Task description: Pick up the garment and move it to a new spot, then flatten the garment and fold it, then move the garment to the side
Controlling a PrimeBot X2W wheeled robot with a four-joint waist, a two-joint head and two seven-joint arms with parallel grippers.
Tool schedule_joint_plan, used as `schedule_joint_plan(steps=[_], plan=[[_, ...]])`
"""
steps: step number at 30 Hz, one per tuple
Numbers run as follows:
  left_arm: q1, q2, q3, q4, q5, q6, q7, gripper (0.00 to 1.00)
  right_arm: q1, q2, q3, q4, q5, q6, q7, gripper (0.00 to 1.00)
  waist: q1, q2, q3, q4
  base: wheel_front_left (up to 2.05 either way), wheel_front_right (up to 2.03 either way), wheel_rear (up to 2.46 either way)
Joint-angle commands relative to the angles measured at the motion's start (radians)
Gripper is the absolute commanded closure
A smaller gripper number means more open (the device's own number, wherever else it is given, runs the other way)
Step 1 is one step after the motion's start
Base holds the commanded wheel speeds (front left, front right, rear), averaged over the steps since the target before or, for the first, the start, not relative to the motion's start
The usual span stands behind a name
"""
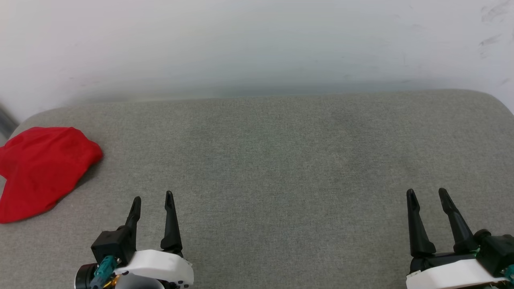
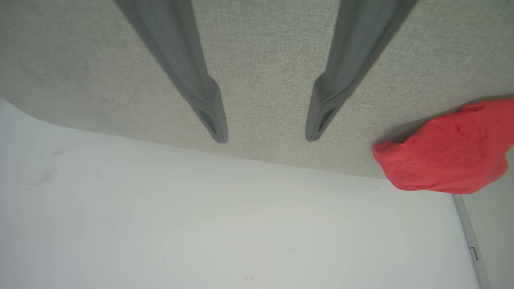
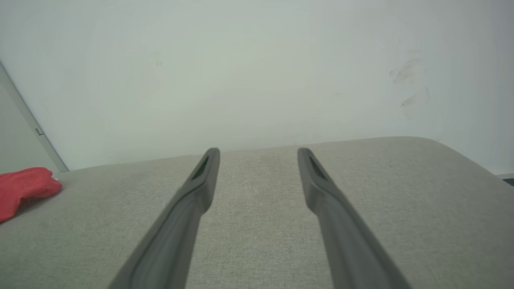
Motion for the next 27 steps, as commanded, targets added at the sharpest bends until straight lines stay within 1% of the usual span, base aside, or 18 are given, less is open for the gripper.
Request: schedule_joint_plan(steps=[1, 11, 27], plan=[[0.004, 0.003, -0.004, -0.008, 0.023, -0.003, -0.01, 0.0, 0.009, -0.001, 0.003, -0.014, -0.029, 0.002, -0.01, 0.0, 0.0, 0.0, 0.001, -0.001, 0.0, 0.0, 0.0], [0.015, -0.01, -0.006, 0.007, 0.082, -0.041, -0.032, 0.0, 0.023, -0.001, 0.001, -0.019, -0.089, 0.002, -0.031, 0.0, 0.0, 0.0, 0.003, 0.0, 0.0, 0.0, 0.0], [0.032, -0.025, 0.011, 0.019, 0.194, -0.06, -0.062, 0.0, 0.044, -0.001, -0.003, -0.025, -0.171, 0.001, -0.061, 0.0, 0.0, 0.0, 0.004, 0.001, 0.0, 0.0, 0.0]])
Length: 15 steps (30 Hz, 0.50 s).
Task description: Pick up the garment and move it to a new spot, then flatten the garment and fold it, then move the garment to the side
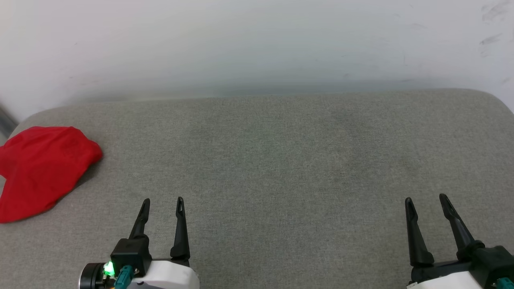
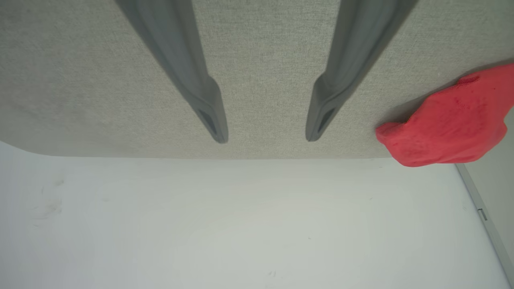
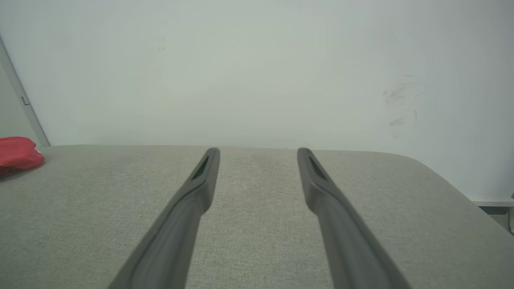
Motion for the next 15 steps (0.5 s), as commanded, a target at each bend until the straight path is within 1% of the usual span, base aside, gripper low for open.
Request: schedule_joint_plan(steps=[1, 7, 15], plan=[[0.01, -0.001, 0.003, -0.003, 0.026, -0.003, -0.009, 0.0, 0.009, -0.001, 0.002, -0.008, -0.025, 0.0, -0.01, 0.0, 0.0, 0.0, 0.001, 0.0, 0.0, 0.0, 0.0], [0.018, -0.005, 0.008, 0.007, 0.055, -0.004, -0.02, 0.0, 0.02, -0.001, 0.007, -0.015, -0.042, 0.0, -0.019, 0.0, 0.0, 0.0, 0.0, 0.001, 0.0, 0.0, 0.0], [0.018, -0.008, 0.019, 0.02, 0.029, -0.01, -0.02, 0.0, 0.024, -0.001, 0.006, -0.019, -0.008, 0.0, -0.019, 0.0, 0.0, 0.0, -0.002, 0.005, 0.0, 0.0, 0.0]])
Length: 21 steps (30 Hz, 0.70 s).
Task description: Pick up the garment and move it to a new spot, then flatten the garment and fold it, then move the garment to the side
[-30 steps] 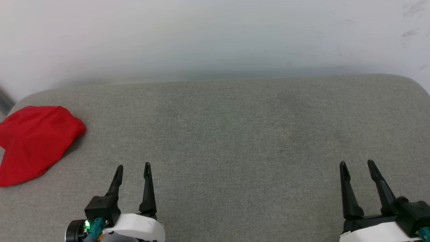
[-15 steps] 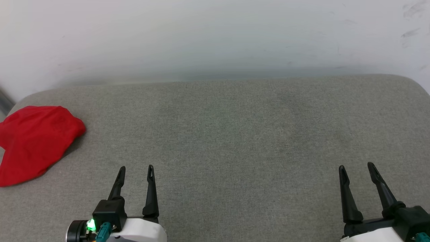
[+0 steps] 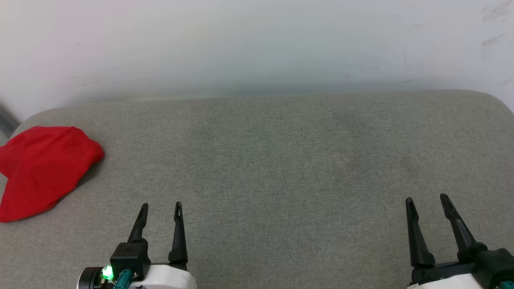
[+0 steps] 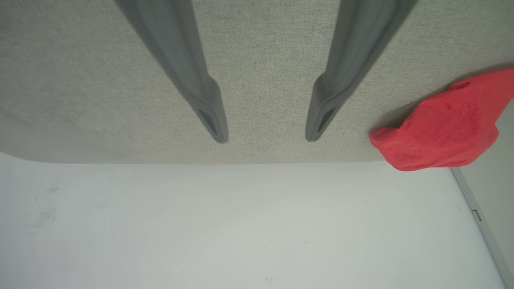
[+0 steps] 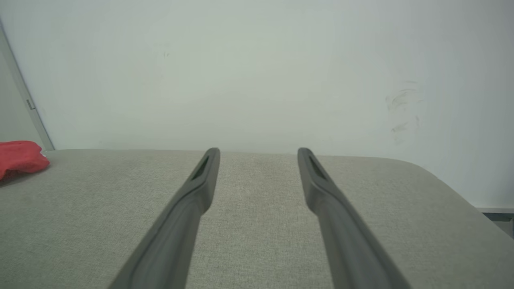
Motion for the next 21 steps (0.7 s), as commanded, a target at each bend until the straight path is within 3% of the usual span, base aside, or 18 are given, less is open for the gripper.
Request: schedule_joint_plan(steps=[1, 21], plan=[[0.006, -0.002, 0.0, 0.003, 0.0, -0.002, -0.005, 0.0, 0.013, 0.0, -0.003, -0.002, 0.013, 0.0, -0.002, 0.0, 0.0, -0.0001, 0.0, 0.001, 0.0, 0.0, 0.0], [0.003, -0.002, 0.0, 0.018, -0.04, 0.005, -0.005, 0.0, 0.018, 0.0, 0.001, 0.008, 0.055, 0.0, -0.002, 0.0, 0.0, -0.0001, -0.002, 0.004, 0.0, 0.0, 0.0]])
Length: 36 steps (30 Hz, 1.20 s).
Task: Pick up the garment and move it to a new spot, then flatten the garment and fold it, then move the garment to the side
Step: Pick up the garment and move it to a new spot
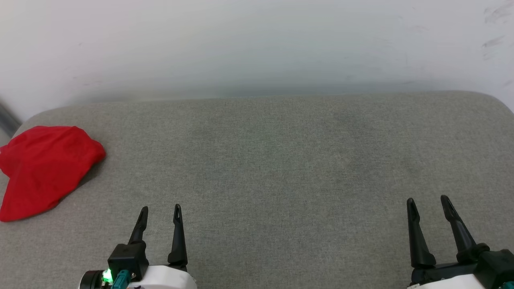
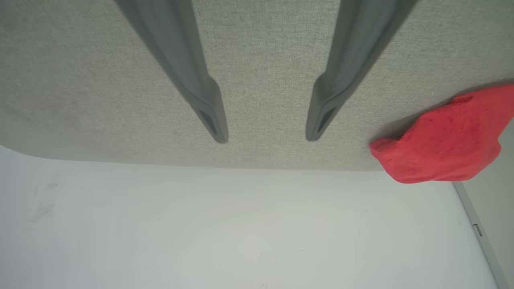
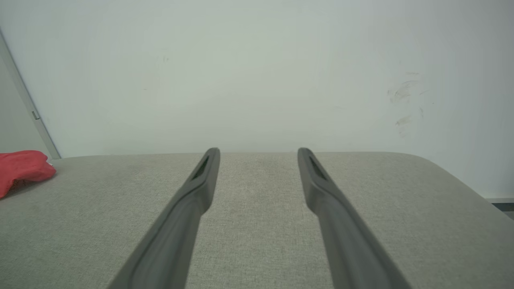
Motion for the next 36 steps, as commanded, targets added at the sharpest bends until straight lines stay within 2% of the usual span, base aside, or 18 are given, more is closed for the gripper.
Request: schedule_joint_plan(steps=[1, 10, 17, 26, 36], plan=[[0.003, -0.002, -0.001, 0.0, 0.0, 0.001, -0.005, 0.0, 0.014, 0.0, 0.001, 0.001, 0.0, 0.0, -0.002, 0.0, 0.0, -0.0001, 0.0, 0.0, 0.0, 0.0, 0.0], [-0.003, -0.002, 0.004, 0.004, 0.008, 0.004, -0.005, 0.0, 0.012, 0.0, 0.007, -0.003, -0.011, 0.0, -0.002, 0.0, 0.0, -0.0001, 0.001, 0.009, 0.0, 0.0, 0.0], [-0.012, -0.001, 0.013, -0.001, 0.015, 0.011, -0.005, 0.0, 0.013, 0.0, 0.006, 0.0, -0.006, 0.0, -0.002, 0.0, 0.0, -0.0001, 0.004, 0.053, 0.0, 0.0, 0.0], [-0.013, -0.001, 0.025, -0.002, 0.019, 0.018, -0.004, 0.0, 0.022, 0.0, 0.009, 0.005, -0.006, 0.0, -0.002, 0.0, 0.0, -0.0001, 0.009, 0.162, 0.0, 0.0, 0.0], [-0.026, -0.002, 0.032, -0.001, 0.023, 0.026, -0.004, 0.0, 0.026, 0.0, 0.012, 0.007, -0.012, 0.0, -0.002, 0.0, 0.0, -0.0001, 0.016, 0.333, 0.0, 0.0, 0.0]])
